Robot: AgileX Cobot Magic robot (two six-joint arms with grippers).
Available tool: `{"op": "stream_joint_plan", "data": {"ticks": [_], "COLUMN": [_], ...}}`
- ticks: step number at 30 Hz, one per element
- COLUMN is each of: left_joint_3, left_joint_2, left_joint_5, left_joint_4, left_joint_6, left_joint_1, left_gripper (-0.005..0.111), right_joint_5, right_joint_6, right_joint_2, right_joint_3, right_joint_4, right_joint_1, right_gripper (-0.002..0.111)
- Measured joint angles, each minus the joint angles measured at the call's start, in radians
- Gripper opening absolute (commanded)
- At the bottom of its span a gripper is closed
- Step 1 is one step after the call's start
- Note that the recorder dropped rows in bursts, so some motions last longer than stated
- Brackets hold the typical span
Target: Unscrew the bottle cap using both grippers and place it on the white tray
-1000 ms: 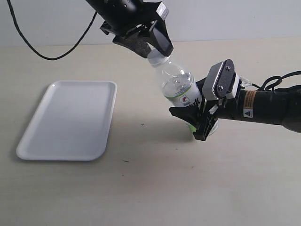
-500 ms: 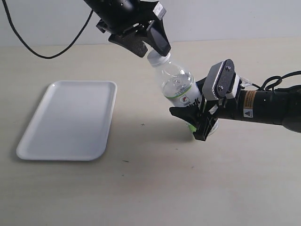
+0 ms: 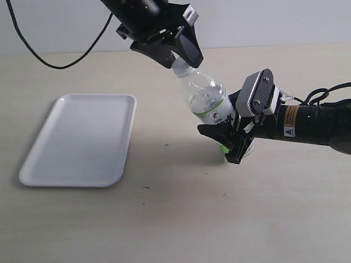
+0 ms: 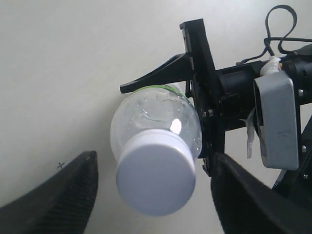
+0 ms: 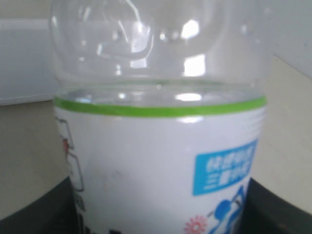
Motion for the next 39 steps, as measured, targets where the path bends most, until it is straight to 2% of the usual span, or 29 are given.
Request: {"op": "stream_joint_plan", "data": {"ticks": [10, 16, 22, 30, 39], "left_joint_3": [0.0, 0.0, 0.0, 0.0, 0.0], "left_joint_2": [0.007, 0.011, 0.011, 0.011, 0.011], "left_joint_5": [0.0, 0.0, 0.0, 0.0, 0.0], "left_joint_4": [0.0, 0.0, -0.004, -0.006, -0.006], "left_joint_6": [0.0, 0.0, -0.002, 0.0, 0.093], "left_joint_1": [0.0, 0.0, -0.001, -0.001, -0.001], "left_gripper": [0.063, 0.046, 0.043, 0.005, 0.003], "right_joint_5": [0.0, -0.002, 0.0, 0.0, -0.002], "right_joint_6": [0.0, 0.0, 0.0, 0.0, 0.0], "right_joint_2": [0.0, 0.0, 0.0, 0.0, 0.0], "right_joint_3": [0.0, 0.0, 0.0, 0.0, 0.0], "right_joint_4": [0.0, 0.0, -0.001, -0.002, -0.002], "right_joint_1": [0.0, 0.0, 0.0, 0.0, 0.0], "right_gripper": [0.0, 0.0, 0.0, 0.0, 0.0]}}
